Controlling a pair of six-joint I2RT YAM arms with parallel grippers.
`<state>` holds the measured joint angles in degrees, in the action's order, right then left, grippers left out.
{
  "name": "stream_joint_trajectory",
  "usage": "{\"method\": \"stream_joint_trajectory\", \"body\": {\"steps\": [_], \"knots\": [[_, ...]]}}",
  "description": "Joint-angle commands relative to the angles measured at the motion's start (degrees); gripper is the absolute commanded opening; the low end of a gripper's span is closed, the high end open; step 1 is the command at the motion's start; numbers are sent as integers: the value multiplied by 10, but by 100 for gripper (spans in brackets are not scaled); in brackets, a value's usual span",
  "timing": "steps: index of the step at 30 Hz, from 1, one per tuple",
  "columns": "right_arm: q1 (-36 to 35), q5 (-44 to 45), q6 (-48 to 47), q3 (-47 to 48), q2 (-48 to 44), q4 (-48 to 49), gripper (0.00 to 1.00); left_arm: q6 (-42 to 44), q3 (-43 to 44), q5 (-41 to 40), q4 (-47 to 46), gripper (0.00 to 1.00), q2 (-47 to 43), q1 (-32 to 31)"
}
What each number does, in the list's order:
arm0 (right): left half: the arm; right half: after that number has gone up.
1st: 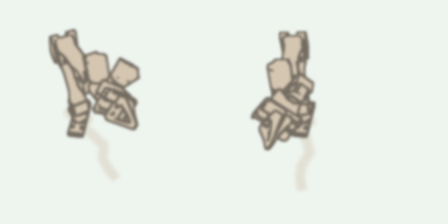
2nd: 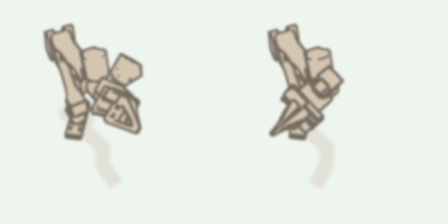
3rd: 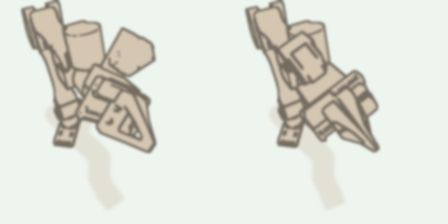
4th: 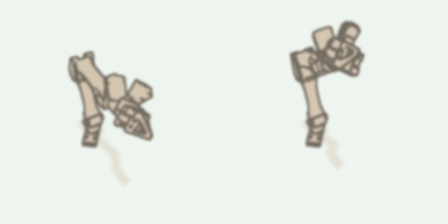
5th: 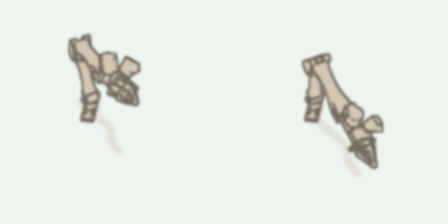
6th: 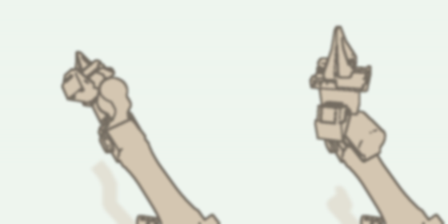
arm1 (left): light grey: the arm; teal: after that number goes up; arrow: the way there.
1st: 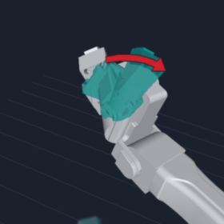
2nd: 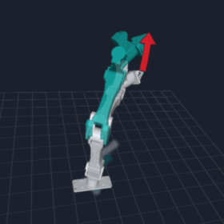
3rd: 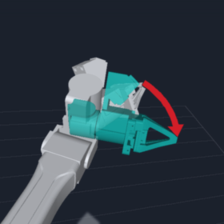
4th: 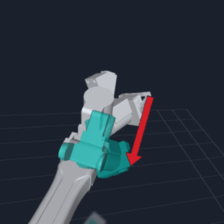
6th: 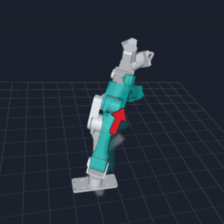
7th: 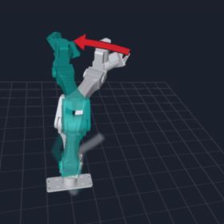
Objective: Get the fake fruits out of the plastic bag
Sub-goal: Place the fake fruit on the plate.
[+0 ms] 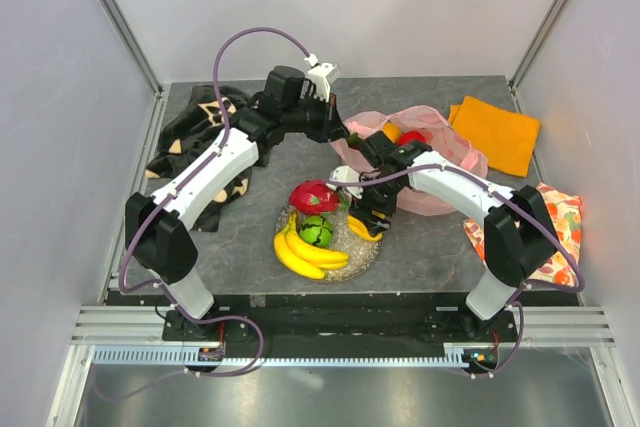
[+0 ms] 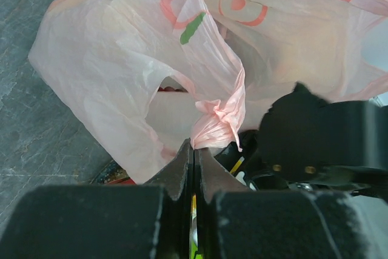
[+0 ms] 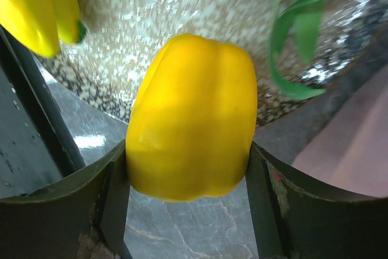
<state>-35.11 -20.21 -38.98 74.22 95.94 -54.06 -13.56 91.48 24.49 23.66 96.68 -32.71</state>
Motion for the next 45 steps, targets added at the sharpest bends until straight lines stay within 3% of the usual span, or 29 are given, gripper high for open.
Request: {"method": "stream_joint_trajectory", "body": {"steps": [1, 8, 17, 23, 24, 29, 35, 39, 45], "knots": [[-6, 10, -56, -42, -32, 41, 45, 18, 4, -1, -16, 2, -12, 0], [-13, 58, -45, -42, -1, 98, 47, 19, -3, 1, -15, 2, -11, 1], [-18, 99, -43, -26, 44, 147, 61, 20, -8, 2, -15, 2, -13, 1], [-19, 96, -37, -36, 35, 150, 81, 20, -10, 4, -15, 2, -12, 0], [-19, 96, -36, -39, 31, 149, 98, 20, -10, 5, -16, 2, -11, 1], [-19, 103, -33, -24, 0, 104, 98, 14, -6, 12, -19, 2, -6, 0], [-15, 98, -37, 83, -66, -22, 98, 13, 0, 18, -19, 2, -2, 1], [-10, 104, -87, 171, -101, -93, 98, 11, 2, 19, -20, 2, 2, 1], [45, 90, -85, 226, -92, -92, 96, 7, 11, 24, -20, 2, 11, 0]]}}
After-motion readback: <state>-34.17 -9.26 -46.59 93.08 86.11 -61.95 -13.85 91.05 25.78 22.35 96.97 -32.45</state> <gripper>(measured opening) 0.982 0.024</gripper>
